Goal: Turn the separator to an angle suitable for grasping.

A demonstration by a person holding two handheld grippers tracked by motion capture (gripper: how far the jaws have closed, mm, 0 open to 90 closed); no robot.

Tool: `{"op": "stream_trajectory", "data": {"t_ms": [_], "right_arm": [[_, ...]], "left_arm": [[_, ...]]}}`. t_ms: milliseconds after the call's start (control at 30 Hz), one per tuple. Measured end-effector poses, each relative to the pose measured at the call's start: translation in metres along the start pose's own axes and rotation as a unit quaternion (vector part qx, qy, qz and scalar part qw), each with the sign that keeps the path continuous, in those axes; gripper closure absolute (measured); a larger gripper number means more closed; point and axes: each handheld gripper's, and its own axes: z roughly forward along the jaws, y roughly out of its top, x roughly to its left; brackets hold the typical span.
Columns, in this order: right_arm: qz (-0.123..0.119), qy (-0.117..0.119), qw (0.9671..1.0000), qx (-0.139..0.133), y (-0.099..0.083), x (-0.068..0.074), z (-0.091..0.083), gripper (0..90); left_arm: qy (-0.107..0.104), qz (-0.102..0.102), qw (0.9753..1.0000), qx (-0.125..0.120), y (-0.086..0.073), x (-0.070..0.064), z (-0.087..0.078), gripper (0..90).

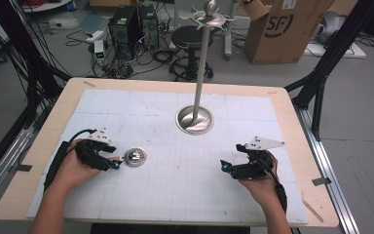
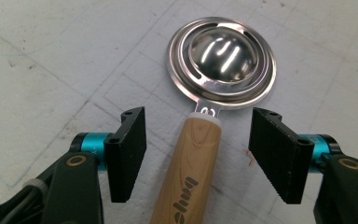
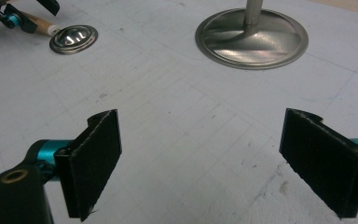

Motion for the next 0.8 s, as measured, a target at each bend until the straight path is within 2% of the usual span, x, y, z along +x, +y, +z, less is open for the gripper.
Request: {"op": "stream_trajectory", "data": {"t_ms": [367, 533, 667, 700, 800], "right_arm": [[-0.001, 0.001, 1.0, 0.001, -0.0007, 0.0001, 0.0001, 11.8], [0.0, 0.002, 1.0, -0.001, -0.0006, -0.0002, -0.001, 11.8], [-0.002, 0.001, 1.0, 0.0, -0.0008, -0.0003, 0.0, 11.8], [0.0, 0.001, 1.0, 0.002, -0.0008, 0.0002, 0.0, 11.8], [0.0, 0.0, 1.0, 0.003, -0.0008, 0.0004, 0.0002, 11.8]], "left_arm": [[-0.005, -0.003, 0.9996, 0.028, -0.0043, 0.0017, 0.0055, 44.8], [0.0, -0.003, 0.9996, 0.027, -0.0062, 0.0029, 0.0033, 57.4], [-0.004, 0.003, 0.9996, 0.028, -0.0062, 0.0024, 0.0034, 60.6], [0.001, 0.01, 0.9994, 0.033, -0.0055, 0.0018, 0.0033, 60.8], [0.005, 0.012, 0.9993, 0.036, -0.0049, -0.0009, 0.0034, 62.7]]}}
